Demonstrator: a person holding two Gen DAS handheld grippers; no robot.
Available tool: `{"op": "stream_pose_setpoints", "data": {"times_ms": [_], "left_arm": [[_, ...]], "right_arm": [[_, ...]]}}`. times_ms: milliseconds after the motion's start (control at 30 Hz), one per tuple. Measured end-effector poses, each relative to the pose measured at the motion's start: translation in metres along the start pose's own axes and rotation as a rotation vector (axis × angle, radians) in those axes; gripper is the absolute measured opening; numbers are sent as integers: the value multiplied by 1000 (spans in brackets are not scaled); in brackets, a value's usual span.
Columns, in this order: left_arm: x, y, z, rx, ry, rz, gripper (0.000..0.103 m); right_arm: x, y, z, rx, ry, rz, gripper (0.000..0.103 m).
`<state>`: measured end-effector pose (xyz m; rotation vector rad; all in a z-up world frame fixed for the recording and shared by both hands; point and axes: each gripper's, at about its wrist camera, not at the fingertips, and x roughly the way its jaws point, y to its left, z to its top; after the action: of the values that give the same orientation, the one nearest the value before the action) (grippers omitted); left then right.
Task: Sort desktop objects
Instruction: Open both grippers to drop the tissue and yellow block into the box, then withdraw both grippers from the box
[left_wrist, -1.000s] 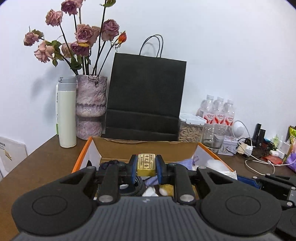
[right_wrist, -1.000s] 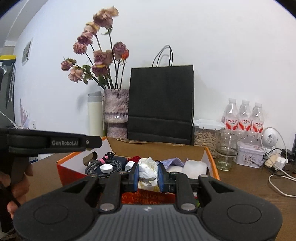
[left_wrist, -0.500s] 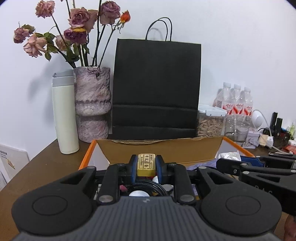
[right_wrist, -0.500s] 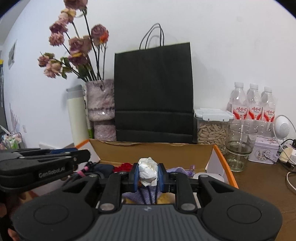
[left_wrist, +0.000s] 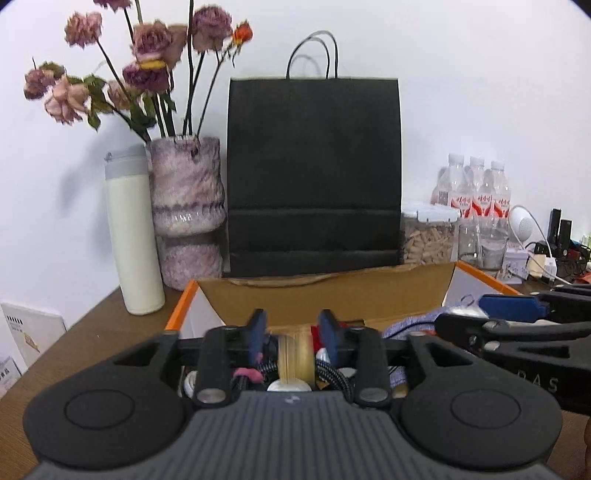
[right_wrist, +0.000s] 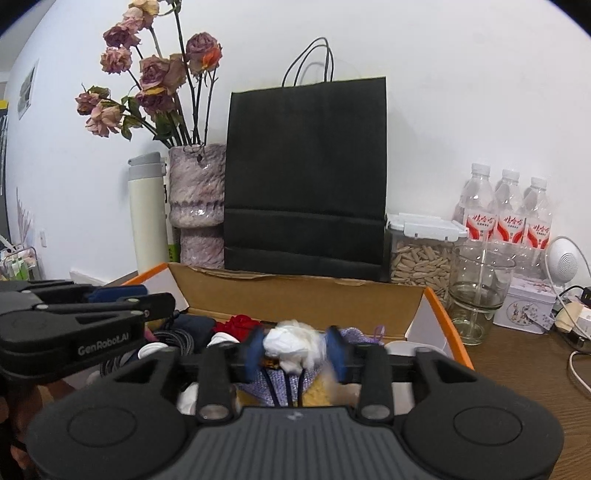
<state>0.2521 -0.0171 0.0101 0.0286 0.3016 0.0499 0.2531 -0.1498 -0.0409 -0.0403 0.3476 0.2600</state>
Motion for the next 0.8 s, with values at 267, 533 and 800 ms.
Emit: {"op": "stream_pose_setpoints", "data": {"times_ms": [267, 533, 800], "left_arm": [[-17, 1, 3, -23, -142, 131, 103], [-27, 3, -1, -24, -112, 131, 103], [-59, 3, -16, -33, -89, 120, 103]], "right_arm": [[-14, -3, 2, 18, -71, -41, 91], [-22, -2, -2, 21, -74, -46, 100], [-52, 6, -16, -9, -80, -52, 103]]}}
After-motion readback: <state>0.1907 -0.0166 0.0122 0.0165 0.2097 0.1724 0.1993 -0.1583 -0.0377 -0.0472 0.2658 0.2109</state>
